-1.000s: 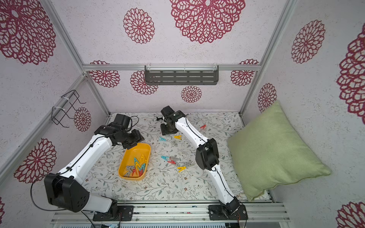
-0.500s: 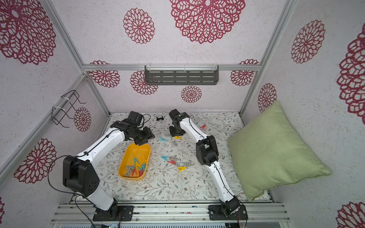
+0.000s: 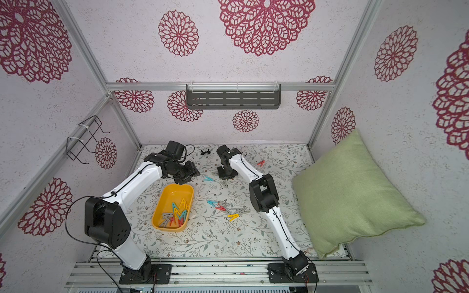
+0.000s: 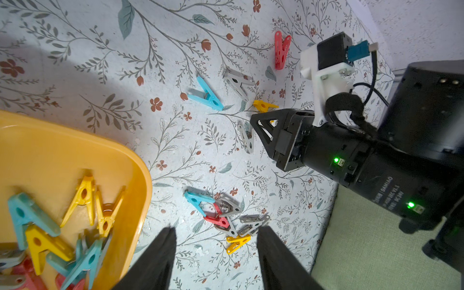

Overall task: Put the clothespins into the storage box
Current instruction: Pick up the clothespin from the center of the board.

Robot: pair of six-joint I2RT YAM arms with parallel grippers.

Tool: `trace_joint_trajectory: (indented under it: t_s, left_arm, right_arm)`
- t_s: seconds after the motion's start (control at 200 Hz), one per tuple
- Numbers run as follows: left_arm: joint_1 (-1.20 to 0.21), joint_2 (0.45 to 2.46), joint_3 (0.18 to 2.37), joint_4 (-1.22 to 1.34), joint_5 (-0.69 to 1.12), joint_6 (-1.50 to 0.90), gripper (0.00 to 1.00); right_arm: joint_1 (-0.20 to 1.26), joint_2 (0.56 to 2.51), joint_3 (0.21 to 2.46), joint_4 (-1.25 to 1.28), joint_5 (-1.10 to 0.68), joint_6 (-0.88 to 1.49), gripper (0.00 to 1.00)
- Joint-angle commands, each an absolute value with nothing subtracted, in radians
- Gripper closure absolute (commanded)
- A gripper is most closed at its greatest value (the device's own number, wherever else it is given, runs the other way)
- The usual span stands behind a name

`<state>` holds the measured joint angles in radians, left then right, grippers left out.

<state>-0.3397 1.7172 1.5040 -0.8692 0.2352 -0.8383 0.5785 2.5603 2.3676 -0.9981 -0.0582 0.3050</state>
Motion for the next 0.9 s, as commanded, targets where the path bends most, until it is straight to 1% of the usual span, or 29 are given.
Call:
trace_joint_trajectory:
  t_s: [0.0,0.17,0.29,0.39,0.625,0.896]
  left_arm:
    - [-0.345,1.725,1.519,-0.876,0.237,-0.824,0.41]
    - [-0.344,1.718,1.508,-0.876,0.235,-0.824,0.41]
    - [-0.344,1.712,1.502,-0.875,0.232,-0.824,0.42]
    - [-0.344,1.7,1.496,-0.875,0.229,-0.825,0.42]
    - [-0.332,1.651,1.464,-0.889,0.212,-0.817,0.42]
    - [-0.274,1.54,1.384,-0.915,0.183,-0.806,0.41]
  right_arm:
    - [0.574,2.538,2.325,-0.992,-0.073,0.29,0.74]
    - [0.577,2.51,2.266,-0.964,-0.074,0.292,0.78]
    - [0.58,2.489,2.245,-0.953,-0.072,0.296,0.84]
    - [0.584,2.469,2.244,-0.948,-0.072,0.3,0.87]
    - [0.603,2.414,2.281,-0.955,-0.113,0.321,0.9]
    - [0.693,2.381,2.391,-0.985,-0.199,0.339,0.9]
